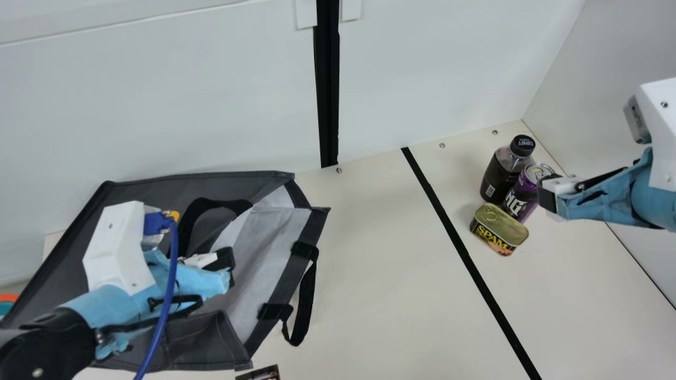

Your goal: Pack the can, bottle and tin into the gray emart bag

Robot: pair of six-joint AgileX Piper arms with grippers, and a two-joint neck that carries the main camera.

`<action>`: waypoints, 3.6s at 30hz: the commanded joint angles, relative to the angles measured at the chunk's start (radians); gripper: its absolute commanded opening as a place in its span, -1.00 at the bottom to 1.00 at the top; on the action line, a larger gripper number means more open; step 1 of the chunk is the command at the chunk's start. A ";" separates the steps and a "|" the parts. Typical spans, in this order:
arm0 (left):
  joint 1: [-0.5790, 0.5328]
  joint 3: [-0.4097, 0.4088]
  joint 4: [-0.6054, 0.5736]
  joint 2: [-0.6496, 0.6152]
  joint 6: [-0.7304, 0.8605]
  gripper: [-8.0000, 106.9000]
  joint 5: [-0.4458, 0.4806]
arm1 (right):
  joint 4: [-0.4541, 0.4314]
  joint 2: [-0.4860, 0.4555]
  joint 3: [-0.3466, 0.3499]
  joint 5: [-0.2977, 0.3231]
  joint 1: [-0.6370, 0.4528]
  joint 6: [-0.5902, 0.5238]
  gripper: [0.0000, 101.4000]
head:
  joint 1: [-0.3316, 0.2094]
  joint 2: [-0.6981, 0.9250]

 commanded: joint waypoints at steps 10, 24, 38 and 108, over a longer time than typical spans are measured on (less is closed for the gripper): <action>0.048 0.019 -0.129 -0.003 0.087 -0.68 0.008 | 0.000 0.000 0.000 0.000 0.000 0.000 0.79 | -0.023 -0.001; 0.059 0.022 -0.162 -0.004 0.110 -0.68 0.013 | 0.000 0.000 0.000 0.000 0.000 0.000 0.79 | -0.023 -0.001; 0.059 0.022 -0.162 -0.004 0.110 -0.68 0.013 | 0.000 0.000 0.000 0.000 0.000 0.000 0.79 | -0.023 -0.001; 0.059 0.022 -0.162 -0.004 0.110 -0.68 0.013 | -0.014 0.204 -0.040 -0.032 -0.072 -0.091 0.79 | -0.023 -0.001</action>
